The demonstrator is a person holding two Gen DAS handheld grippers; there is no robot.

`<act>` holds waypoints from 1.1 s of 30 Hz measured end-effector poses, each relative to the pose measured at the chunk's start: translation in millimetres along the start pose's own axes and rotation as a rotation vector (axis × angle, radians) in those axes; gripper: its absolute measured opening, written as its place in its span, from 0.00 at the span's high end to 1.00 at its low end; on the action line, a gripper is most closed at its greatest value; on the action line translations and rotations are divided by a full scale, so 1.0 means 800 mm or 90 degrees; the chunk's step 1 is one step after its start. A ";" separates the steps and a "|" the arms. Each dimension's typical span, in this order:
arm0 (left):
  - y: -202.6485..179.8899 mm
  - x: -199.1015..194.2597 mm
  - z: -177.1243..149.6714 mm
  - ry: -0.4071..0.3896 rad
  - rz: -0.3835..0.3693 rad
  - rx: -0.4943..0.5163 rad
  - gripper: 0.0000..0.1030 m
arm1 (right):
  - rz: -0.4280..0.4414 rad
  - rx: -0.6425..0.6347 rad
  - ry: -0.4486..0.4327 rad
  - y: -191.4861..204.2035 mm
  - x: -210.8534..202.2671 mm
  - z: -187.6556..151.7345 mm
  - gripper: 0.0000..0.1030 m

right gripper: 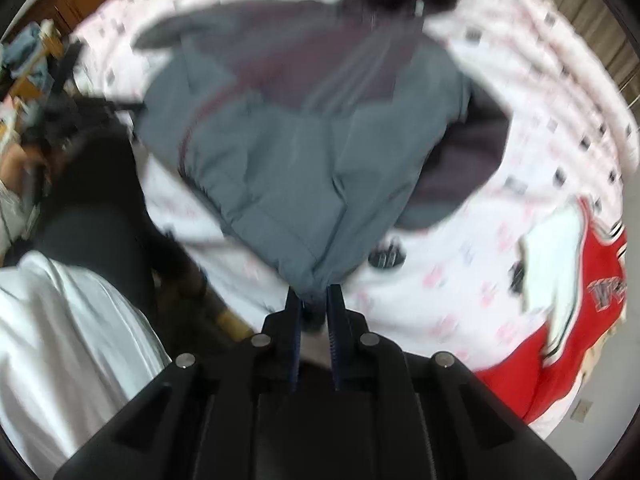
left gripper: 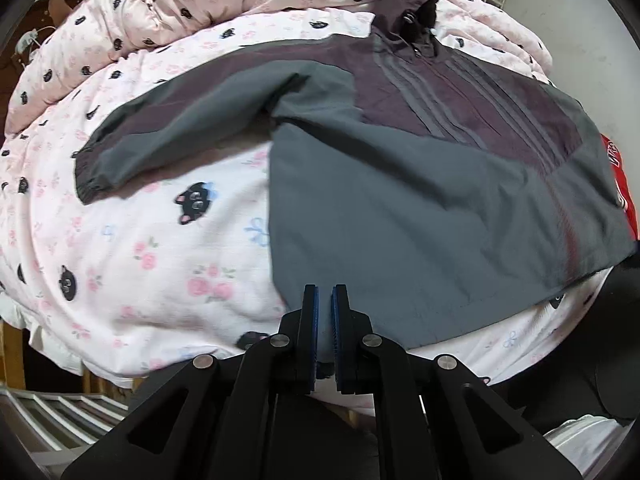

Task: Fold clothes

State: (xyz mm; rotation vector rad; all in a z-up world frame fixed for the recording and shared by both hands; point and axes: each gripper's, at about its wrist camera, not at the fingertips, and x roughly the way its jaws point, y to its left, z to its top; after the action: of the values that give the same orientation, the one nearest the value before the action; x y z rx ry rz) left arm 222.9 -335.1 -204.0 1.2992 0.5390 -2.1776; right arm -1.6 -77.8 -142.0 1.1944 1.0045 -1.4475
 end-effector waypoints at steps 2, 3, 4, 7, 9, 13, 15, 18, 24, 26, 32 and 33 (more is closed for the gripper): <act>0.006 -0.001 0.000 0.001 0.001 -0.007 0.95 | 0.018 0.033 -0.012 -0.020 0.005 -0.005 0.77; 0.008 0.000 -0.001 0.001 0.002 -0.009 0.95 | 0.028 0.058 -0.029 -0.033 0.003 -0.007 0.63; 0.008 0.001 -0.001 0.001 0.002 -0.011 0.95 | 0.037 0.082 -0.045 -0.046 0.001 -0.009 0.58; 0.008 -0.002 -0.003 -0.005 -0.006 -0.015 0.95 | 0.049 0.165 -0.098 -0.092 -0.007 -0.012 0.57; 0.002 -0.003 0.001 -0.012 -0.013 -0.012 0.95 | 0.071 0.225 -0.135 -0.127 -0.009 -0.012 0.57; -0.018 -0.001 0.017 -0.027 -0.027 0.003 0.95 | 0.121 0.310 -0.170 -0.179 0.009 -0.002 0.57; -0.025 0.000 0.025 -0.034 -0.037 0.007 0.95 | 0.134 0.325 -0.171 -0.190 0.023 0.007 0.57; -0.038 0.002 0.037 -0.044 -0.051 0.016 0.95 | 0.159 0.342 -0.163 -0.201 0.053 0.021 0.57; -0.055 0.016 0.051 -0.035 -0.060 0.022 0.95 | 0.185 0.344 -0.154 -0.205 0.087 0.042 0.95; -0.057 0.022 0.052 -0.026 -0.063 0.020 0.95 | 0.168 0.326 -0.157 -0.202 0.077 0.047 0.96; -0.059 0.034 0.050 -0.013 -0.062 0.019 0.95 | -0.033 0.228 -0.216 -0.197 -0.018 0.058 0.97; -0.059 0.034 0.050 -0.013 -0.062 0.019 0.95 | -0.090 0.202 -0.229 -0.194 -0.037 0.061 0.97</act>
State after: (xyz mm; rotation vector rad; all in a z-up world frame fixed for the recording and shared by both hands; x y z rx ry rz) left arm 155.7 -329.1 -207.1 1.2899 0.5761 -2.2834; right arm -161.8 -90.9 -101.5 1.0419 0.6359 -1.9068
